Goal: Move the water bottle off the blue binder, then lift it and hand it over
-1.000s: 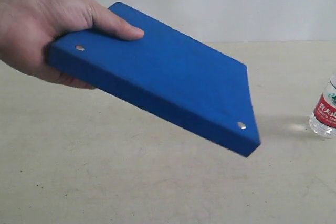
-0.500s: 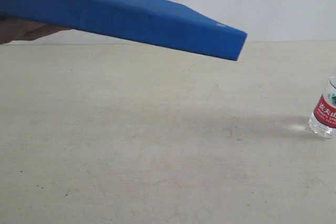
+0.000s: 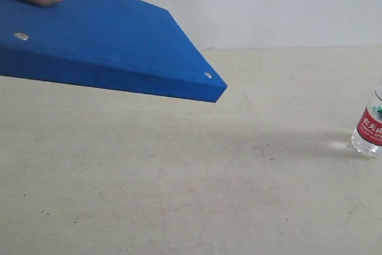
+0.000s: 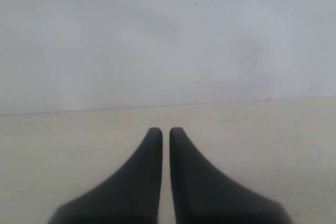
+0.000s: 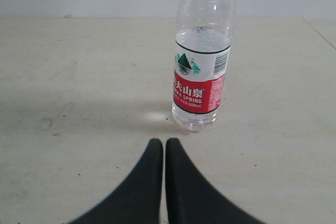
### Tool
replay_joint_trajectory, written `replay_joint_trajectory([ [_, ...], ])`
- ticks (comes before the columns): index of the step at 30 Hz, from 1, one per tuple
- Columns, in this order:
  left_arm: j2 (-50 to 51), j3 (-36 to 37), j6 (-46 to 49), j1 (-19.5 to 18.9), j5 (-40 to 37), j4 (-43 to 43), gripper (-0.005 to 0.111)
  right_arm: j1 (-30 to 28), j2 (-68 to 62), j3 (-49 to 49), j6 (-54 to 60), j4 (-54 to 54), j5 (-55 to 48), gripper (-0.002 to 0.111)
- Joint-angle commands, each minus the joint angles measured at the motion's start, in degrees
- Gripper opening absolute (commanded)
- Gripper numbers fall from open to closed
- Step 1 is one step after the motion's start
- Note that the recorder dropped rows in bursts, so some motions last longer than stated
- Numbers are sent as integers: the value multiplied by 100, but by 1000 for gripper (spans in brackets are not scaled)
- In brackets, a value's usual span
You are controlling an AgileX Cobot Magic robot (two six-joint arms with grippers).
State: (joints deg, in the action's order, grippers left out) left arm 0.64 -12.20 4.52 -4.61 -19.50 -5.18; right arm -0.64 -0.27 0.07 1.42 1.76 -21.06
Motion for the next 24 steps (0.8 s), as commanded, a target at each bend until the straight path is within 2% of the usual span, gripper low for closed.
replay_joint_trajectory([
  [1, -19, 23, -64, -4, 4, 4, 5, 5, 27, -7, 21, -42, 30, 0],
  [10, -44, 142, -64, -16, 40, 42, 5, 5, 27, -7, 21, -42, 30, 0],
  [14, -64, 590, -44, -38, -523, 317, 5, 5, 27, -7, 3, -31, 30, 0],
  [16, -64, 959, -7, -38, -325, -12, 5, 5, 27, -7, 3, -31, 30, 0],
  [19, -64, 1220, 24, -38, -372, -962, 5, 5, 27, -7, 3, -31, 30, 0],
  [24, -64, 1220, 89, -38, -405, -1006, 5, 5, 27, -7, 3, -31, 30, 0],
])
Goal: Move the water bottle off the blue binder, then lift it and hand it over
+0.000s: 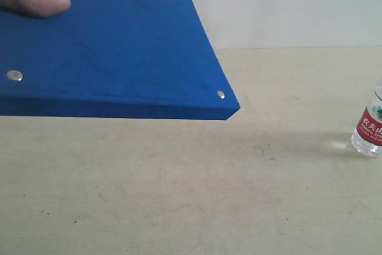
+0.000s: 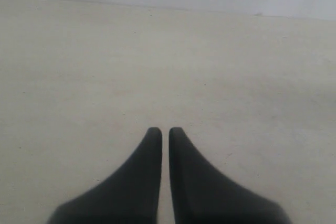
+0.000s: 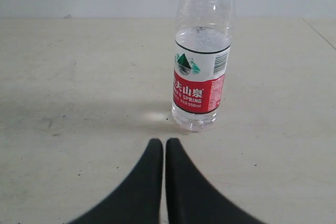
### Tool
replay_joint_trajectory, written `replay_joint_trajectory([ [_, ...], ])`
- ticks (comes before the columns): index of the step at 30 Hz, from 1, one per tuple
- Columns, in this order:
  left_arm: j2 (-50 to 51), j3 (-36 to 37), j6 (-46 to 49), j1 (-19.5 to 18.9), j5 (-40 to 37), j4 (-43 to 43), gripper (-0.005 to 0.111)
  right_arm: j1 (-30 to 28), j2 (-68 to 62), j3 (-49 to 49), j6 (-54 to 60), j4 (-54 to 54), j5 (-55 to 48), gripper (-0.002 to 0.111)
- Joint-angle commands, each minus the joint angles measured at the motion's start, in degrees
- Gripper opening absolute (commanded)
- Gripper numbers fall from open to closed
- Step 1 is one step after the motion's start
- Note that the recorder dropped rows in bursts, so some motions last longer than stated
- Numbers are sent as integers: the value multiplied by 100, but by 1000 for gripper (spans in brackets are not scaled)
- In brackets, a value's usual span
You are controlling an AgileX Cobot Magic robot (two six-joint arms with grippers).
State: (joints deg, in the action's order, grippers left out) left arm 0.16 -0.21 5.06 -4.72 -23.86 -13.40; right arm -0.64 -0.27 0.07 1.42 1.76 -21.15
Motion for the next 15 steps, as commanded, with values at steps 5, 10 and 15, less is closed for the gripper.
replay_joint_trajectory([
  [5, -16, 21, 12, -172, -25, -166, 5, 5, 27, -7, -20, -31, 40, 0],
  [10, -16, 21, 12, -145, -25, -177, 5, 5, 27, -7, -20, 12, 27, 0],
  [15, -16, 21, 26, -145, 1, -177, 5, 5, 27, -7, -20, 12, 27, 0],
])
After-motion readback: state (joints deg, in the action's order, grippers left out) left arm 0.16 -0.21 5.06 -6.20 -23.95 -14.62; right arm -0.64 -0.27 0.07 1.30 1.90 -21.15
